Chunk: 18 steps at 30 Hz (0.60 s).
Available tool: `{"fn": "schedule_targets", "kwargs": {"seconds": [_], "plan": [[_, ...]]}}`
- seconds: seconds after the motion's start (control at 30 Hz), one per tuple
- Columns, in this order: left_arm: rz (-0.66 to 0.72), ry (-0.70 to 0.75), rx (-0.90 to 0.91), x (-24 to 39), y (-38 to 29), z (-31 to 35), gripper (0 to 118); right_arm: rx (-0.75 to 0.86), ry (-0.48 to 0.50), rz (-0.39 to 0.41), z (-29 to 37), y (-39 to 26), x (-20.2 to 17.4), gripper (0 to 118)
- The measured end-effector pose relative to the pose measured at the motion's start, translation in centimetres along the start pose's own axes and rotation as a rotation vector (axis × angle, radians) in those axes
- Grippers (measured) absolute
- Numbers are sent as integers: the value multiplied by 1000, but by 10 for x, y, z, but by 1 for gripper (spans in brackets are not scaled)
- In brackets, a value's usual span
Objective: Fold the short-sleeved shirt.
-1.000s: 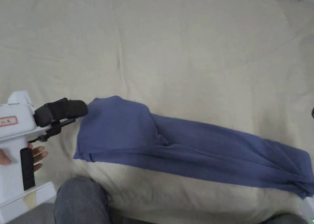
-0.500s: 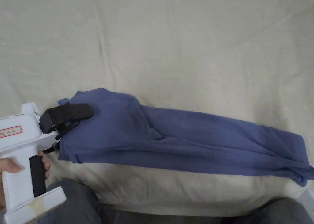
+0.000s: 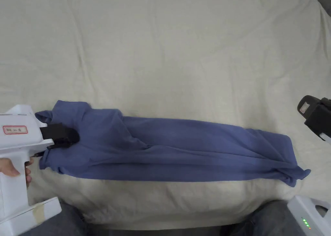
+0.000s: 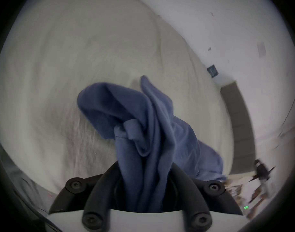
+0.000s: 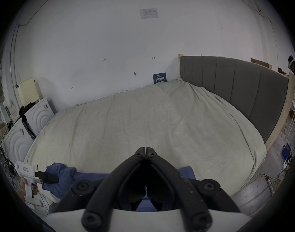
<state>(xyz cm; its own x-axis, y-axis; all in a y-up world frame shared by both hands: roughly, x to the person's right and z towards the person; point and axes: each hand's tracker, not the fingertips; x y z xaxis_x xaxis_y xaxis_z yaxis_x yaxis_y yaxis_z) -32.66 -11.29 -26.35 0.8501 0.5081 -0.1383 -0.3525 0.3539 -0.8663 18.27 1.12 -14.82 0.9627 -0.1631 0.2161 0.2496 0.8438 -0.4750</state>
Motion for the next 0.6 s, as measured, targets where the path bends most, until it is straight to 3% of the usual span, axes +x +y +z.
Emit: {"fn": "schedule_targets", "kwargs": {"seconds": [0.27,0.33,0.6], "plan": [[-386,254,145,138,-35,57,14,37,21,-14,20,0,9,2],[-471,240,161,169,-50,55,14,49,20,-18,27,-2,13,2],[-475,88,3,253,-109,-18,14,79,5,-59,51,-12,43,2]]}}
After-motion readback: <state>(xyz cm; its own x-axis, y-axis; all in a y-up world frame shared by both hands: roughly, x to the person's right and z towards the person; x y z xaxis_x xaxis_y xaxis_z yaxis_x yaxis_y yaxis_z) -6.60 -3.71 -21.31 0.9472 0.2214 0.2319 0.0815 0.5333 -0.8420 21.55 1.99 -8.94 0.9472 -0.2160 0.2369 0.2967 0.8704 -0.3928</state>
